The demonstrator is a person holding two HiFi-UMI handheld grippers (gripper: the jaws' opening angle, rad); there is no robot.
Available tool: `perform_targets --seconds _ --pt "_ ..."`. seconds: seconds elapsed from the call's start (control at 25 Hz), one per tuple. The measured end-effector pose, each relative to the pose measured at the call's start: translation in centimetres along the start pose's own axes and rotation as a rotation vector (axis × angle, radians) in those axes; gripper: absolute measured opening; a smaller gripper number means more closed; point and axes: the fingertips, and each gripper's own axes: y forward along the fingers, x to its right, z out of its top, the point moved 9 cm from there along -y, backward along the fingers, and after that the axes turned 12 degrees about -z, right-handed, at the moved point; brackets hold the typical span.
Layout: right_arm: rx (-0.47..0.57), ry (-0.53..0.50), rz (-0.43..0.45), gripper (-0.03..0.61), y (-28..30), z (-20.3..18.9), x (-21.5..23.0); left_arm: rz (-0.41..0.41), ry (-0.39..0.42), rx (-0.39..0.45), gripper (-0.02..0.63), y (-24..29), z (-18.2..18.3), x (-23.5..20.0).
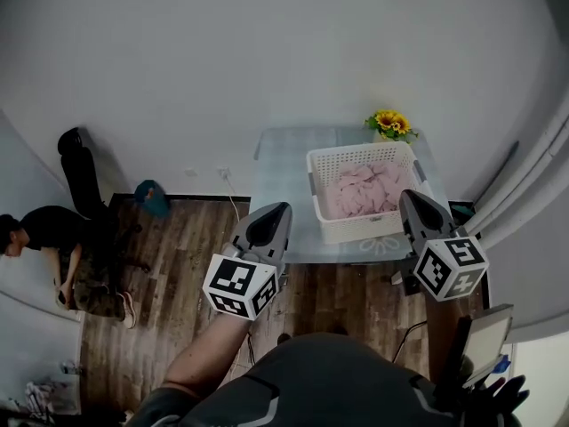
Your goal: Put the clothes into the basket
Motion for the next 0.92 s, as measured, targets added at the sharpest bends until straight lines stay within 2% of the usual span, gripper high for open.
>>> perform_targets --seconds 0.28,0.4,0.56,0.92 --pt "0.04 -0.046 -0.043 0.012 -1.7 0.9 -0.9 0.012 -0.029 0.039 0.009 -0.7 0.1 -1.3" --pt "0.041 -0.041 -0.056 0.012 -2.7 0.4 -1.3 0.031 0.006 0.009 0.009 -2.1 -0.2 -1.4" --pt "0.039 -0.053 -0.055 0.012 -2.9 0.4 -2.1 0.009 0.005 0.054 0.009 -2.5 1.0 -0.7" --pt "0.04 -0.049 -0.059 0.012 -3.6 -0.5 -3.2 0.059 0.017 0.05 0.009 -4.8 1.0 -0.8"
